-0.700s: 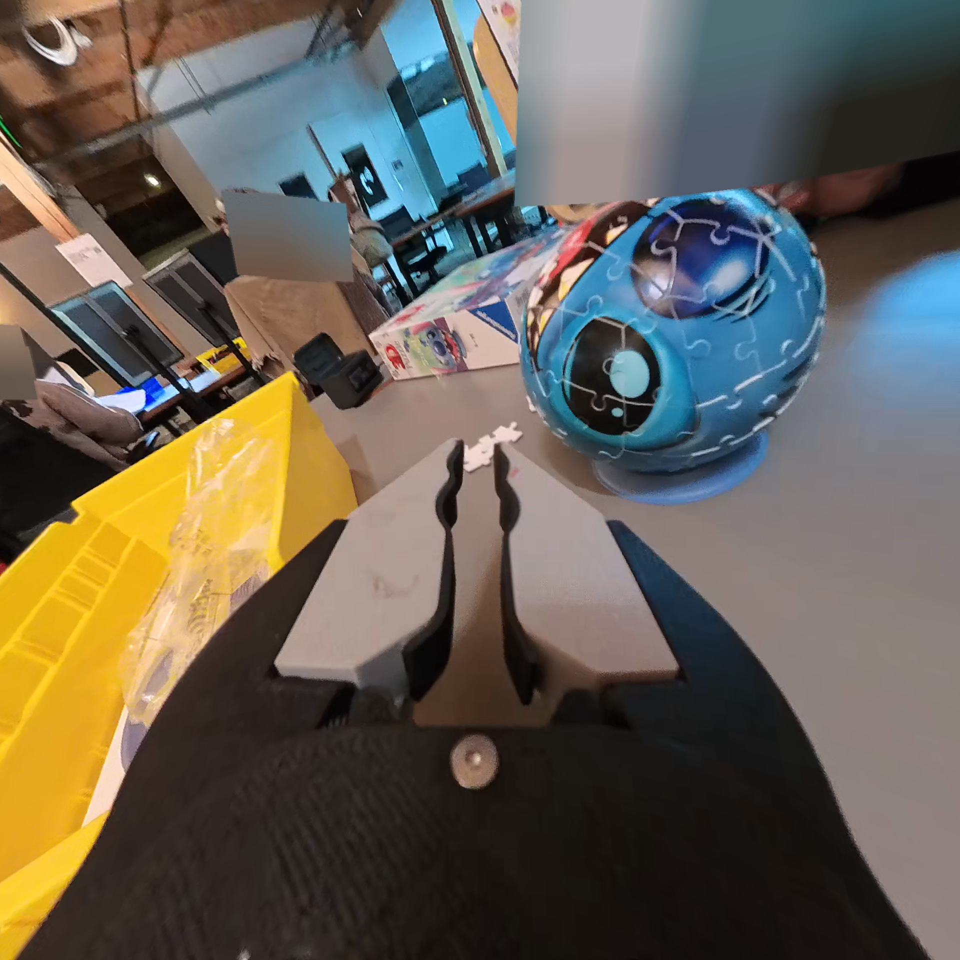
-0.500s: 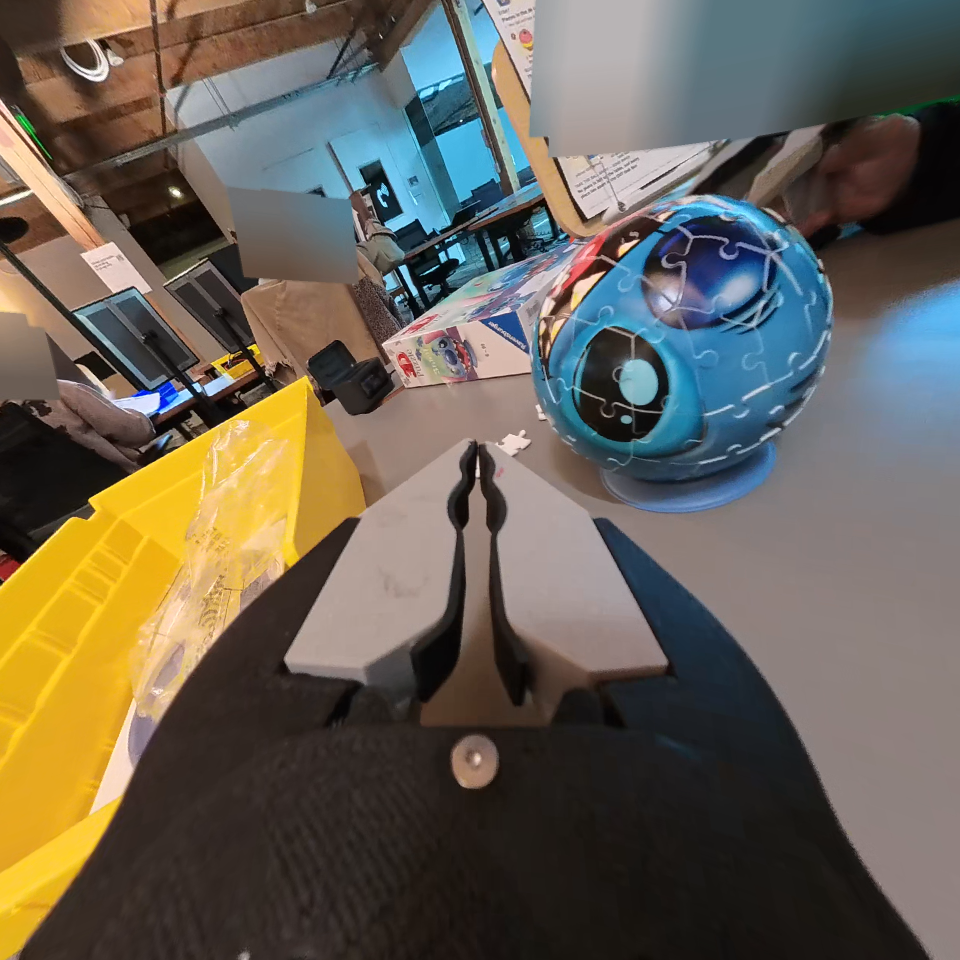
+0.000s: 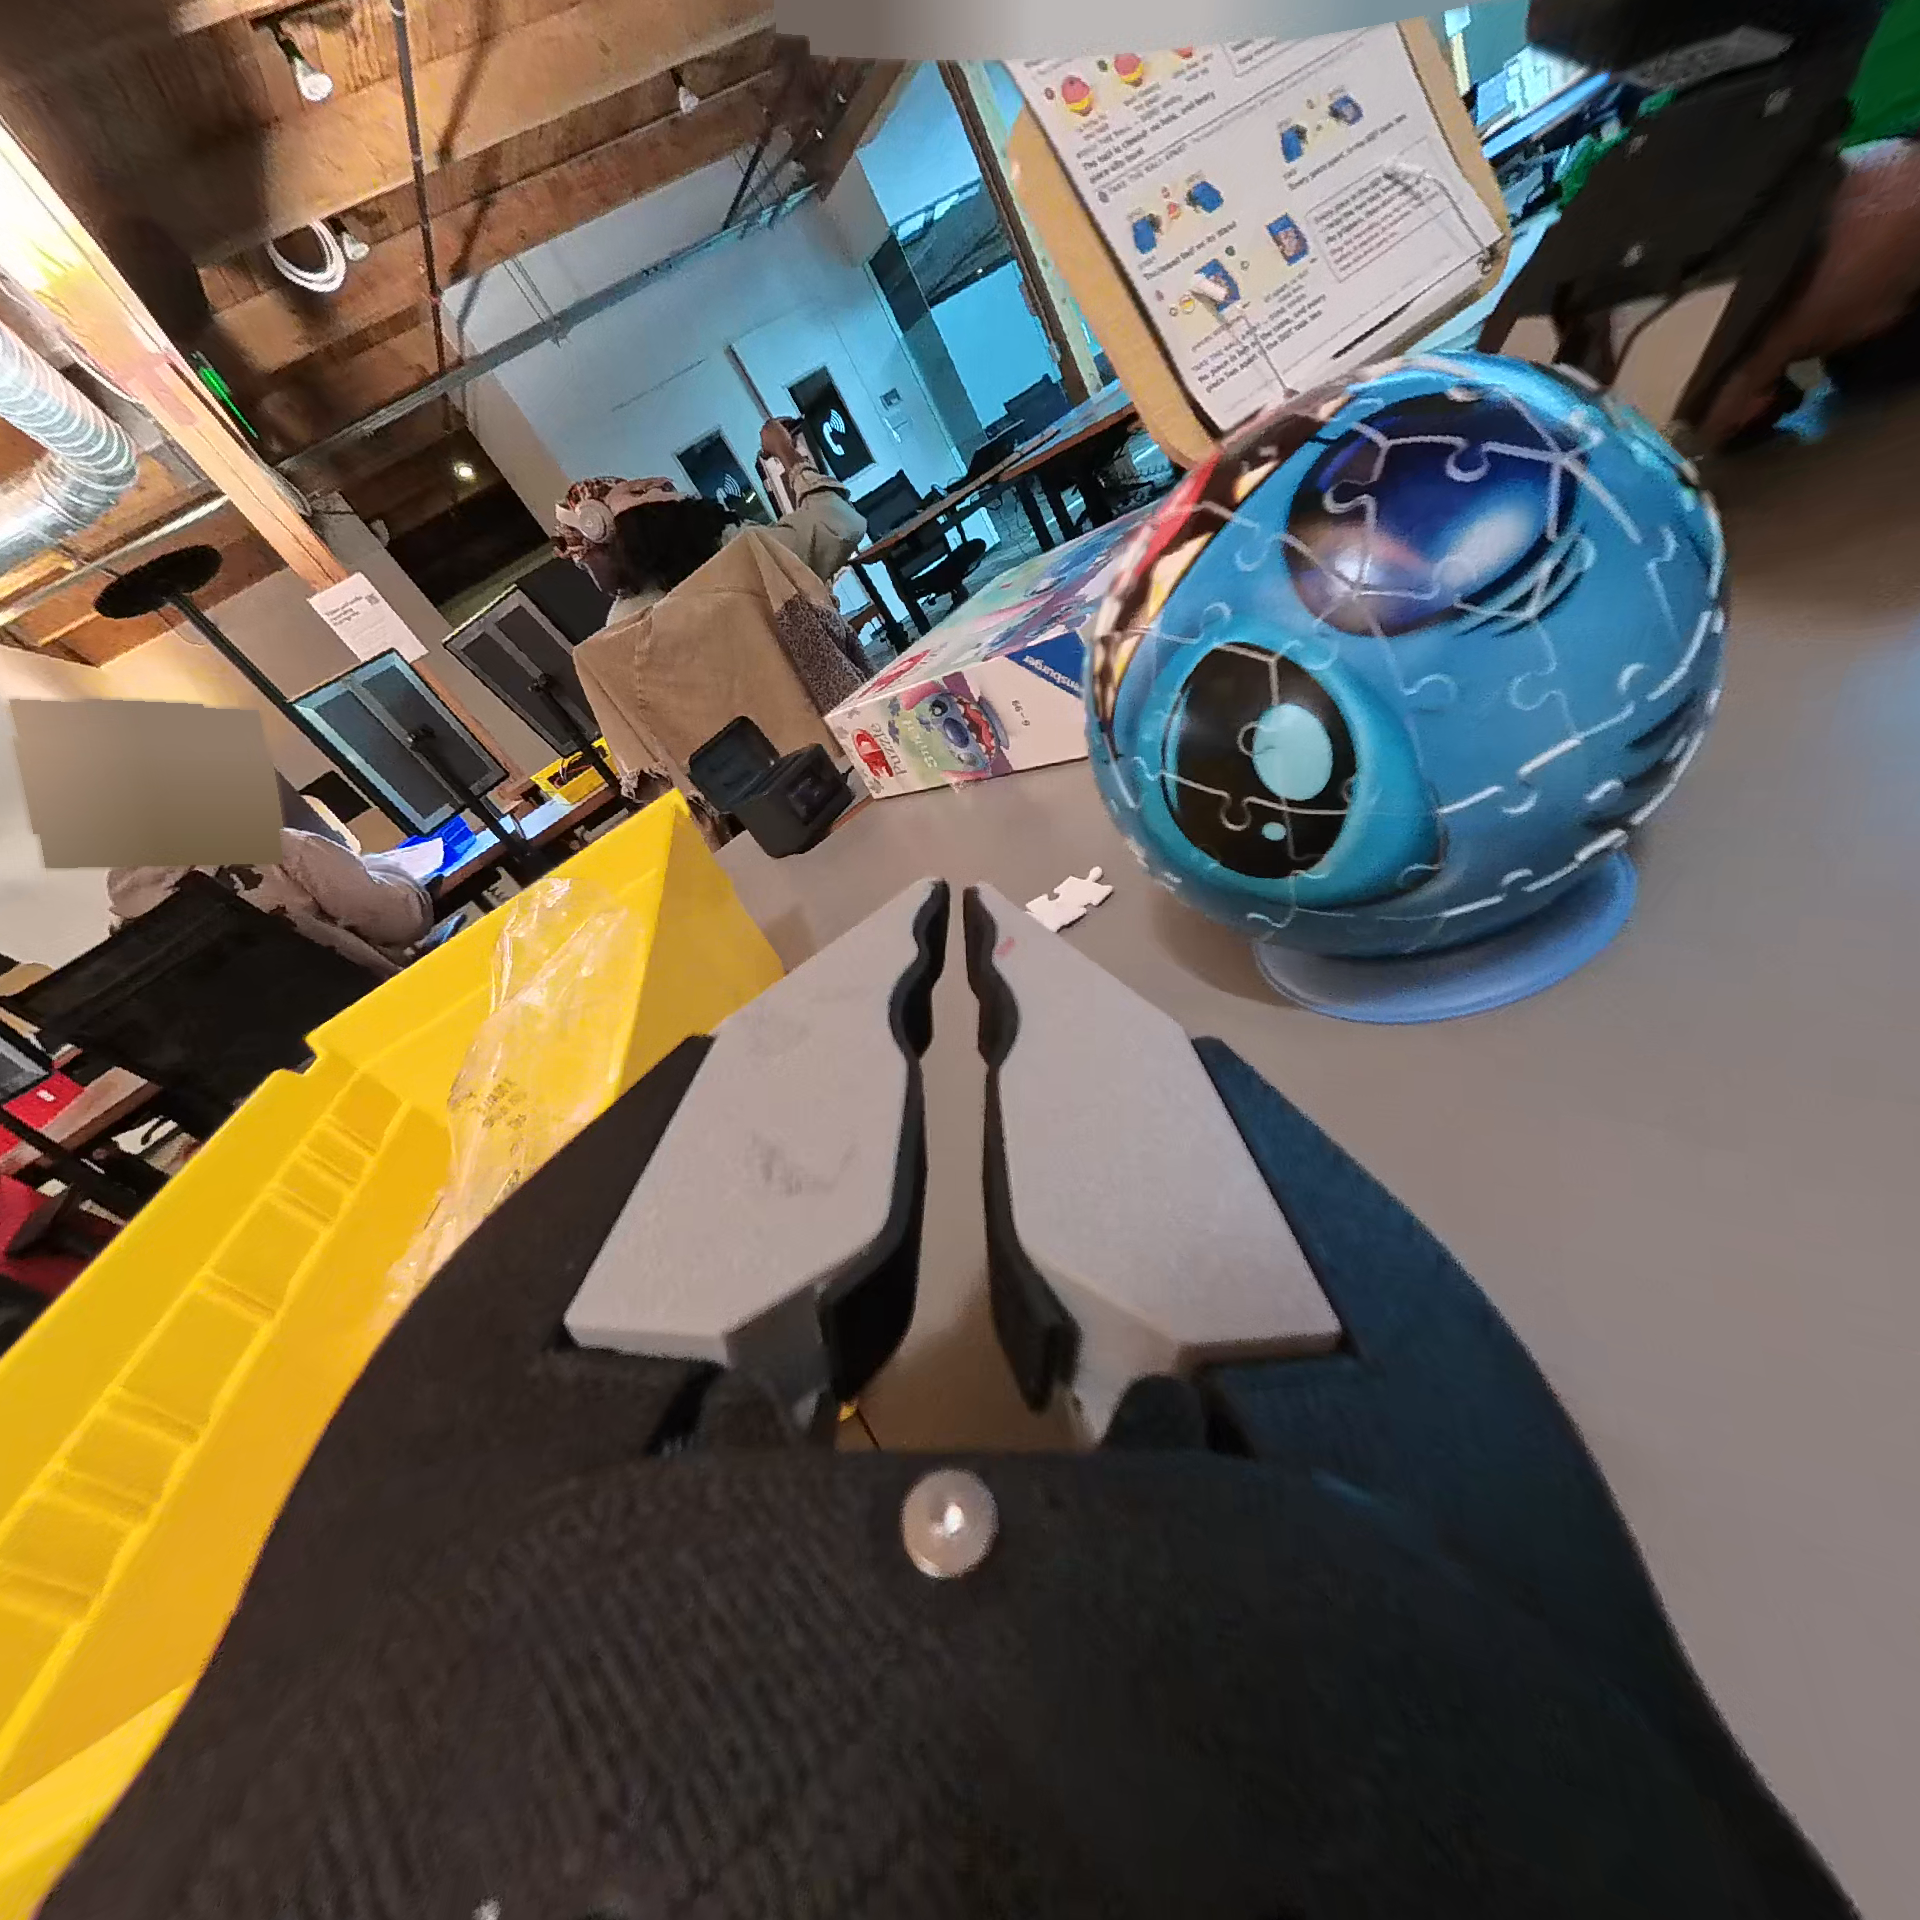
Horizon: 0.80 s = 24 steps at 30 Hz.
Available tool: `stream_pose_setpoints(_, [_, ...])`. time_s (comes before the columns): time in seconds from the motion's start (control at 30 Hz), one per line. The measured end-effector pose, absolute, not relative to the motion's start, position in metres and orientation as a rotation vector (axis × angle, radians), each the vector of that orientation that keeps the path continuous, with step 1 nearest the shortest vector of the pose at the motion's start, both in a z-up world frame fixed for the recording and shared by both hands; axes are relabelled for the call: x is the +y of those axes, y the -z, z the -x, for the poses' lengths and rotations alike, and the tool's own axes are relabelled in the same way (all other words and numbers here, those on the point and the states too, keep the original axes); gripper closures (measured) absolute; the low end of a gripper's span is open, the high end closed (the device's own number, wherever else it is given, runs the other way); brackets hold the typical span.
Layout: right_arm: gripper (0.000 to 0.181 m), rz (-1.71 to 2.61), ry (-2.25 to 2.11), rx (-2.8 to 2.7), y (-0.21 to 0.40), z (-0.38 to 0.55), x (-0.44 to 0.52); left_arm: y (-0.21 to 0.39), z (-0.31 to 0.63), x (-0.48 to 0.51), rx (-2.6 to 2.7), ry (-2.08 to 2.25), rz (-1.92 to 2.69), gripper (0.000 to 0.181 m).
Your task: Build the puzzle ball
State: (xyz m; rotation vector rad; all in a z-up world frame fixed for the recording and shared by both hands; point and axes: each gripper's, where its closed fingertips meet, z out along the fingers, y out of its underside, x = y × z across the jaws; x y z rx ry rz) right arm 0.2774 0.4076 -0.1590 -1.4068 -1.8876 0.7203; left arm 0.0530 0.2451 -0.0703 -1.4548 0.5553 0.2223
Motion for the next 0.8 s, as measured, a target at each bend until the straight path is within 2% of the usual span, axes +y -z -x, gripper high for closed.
stream_pose_setpoints(0.03, [0.139, 1.408, -0.665, -1.889, 0.162, -0.274, 0.411, 0.07, -0.052, 0.245, 0.546, -0.213, 1.456, 0.181])
stream_pose_setpoints(0.1, [0.16, 1.392, -0.627, -1.907, 0.165, -0.27, 0.412, 0.069, -0.05, 0.246, 0.533, -0.196, 1.462, 0.181])
stream_pose_setpoints(0.2, [0.17, 1.374, -0.594, -1.902, 0.165, -0.266, 0.412, 0.069, -0.049, 0.246, 0.525, -0.19, 1.464, 0.181])
stream_pose_setpoints(0.23, [0.181, 1.377, -0.603, -1.895, 0.164, -0.265, 0.411, 0.068, -0.048, 0.246, 0.521, -0.19, 1.463, 0.181])
stream_pose_setpoints(0.7, [0.18, 1.554, -0.94, -1.649, 0.13, -0.266, 0.415, 0.067, -0.045, 0.247, 0.5, -0.21, 1.456, 0.181])
stream_pose_setpoints(0.73, [0.158, 1.591, -0.948, -1.638, 0.132, -0.265, 0.415, 0.067, -0.044, 0.247, 0.5, -0.211, 1.457, 0.181])
stream_pose_setpoints(0.8, [0.151, 1.625, -0.892, -1.656, 0.141, -0.264, 0.417, 0.067, -0.045, 0.247, 0.501, -0.211, 1.457, 0.181])
